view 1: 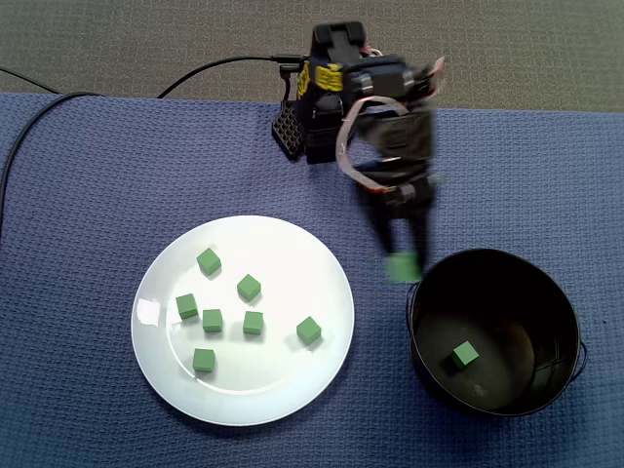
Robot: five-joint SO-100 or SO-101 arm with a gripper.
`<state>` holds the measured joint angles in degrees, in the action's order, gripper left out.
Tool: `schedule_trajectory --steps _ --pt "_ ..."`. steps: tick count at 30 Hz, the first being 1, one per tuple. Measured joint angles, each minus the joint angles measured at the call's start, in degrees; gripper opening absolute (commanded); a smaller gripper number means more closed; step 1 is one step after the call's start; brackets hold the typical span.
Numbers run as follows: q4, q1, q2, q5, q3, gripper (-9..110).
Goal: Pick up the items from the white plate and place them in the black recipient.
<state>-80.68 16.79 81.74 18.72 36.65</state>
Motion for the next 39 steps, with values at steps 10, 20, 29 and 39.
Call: schedule_trajectory --steps 10,20,29,39 --pt "9.49 14.50 -29.18 -3.60 -5.71 0" --pt "8.09 17.14 -32.78 -3.34 -2.55 48" --pt "-1.14 4.22 -14.41 1.23 -5.71 43" --pt "-1.14 -15.73 -8.88 6.15 5.54 42"
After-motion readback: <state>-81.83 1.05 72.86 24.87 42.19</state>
